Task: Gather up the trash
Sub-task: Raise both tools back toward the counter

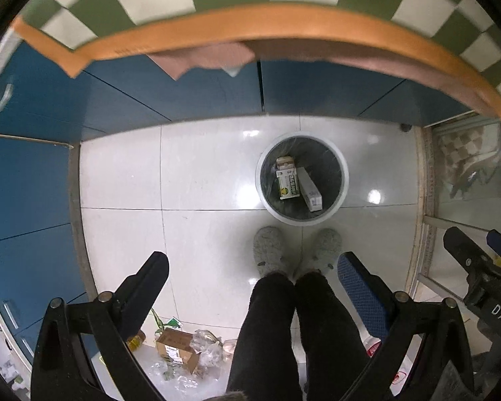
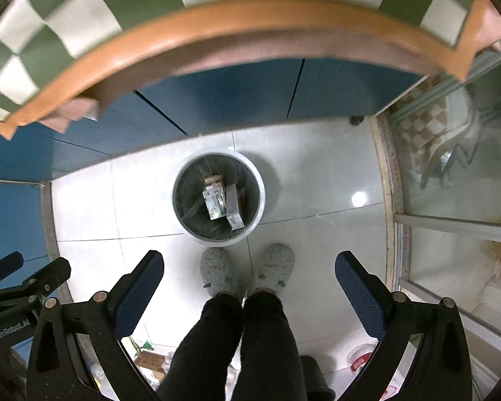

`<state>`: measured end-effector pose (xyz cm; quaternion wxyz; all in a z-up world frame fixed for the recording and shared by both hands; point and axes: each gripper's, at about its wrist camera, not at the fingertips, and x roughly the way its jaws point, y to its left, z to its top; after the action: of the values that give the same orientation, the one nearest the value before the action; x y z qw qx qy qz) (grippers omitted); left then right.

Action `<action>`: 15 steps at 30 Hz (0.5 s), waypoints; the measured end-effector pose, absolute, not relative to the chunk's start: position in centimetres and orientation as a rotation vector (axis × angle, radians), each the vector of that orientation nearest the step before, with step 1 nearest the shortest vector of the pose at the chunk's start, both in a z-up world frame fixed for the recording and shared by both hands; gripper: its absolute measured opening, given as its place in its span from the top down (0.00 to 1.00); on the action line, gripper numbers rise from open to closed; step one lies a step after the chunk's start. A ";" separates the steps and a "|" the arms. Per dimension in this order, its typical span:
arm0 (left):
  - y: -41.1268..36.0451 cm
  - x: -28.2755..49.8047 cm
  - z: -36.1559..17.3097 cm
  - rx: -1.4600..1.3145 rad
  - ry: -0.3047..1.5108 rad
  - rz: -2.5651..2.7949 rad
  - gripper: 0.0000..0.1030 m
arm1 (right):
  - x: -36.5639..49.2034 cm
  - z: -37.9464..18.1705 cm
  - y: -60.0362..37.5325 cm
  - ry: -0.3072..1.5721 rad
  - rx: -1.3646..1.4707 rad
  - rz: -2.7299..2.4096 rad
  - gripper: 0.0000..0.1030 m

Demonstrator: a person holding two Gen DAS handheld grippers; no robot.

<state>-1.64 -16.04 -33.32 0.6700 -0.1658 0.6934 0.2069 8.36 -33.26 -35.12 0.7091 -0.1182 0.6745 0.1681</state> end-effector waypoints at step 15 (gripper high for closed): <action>-16.9 -4.7 -17.7 -0.339 1.365 0.442 0.00 | 3.9 -16.2 -34.7 1.343 -0.278 0.429 0.00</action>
<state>-4.73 -16.87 -17.71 0.7404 -0.1547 0.6223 0.2017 3.89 -34.68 -16.25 0.7529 -0.1272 0.6151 0.1964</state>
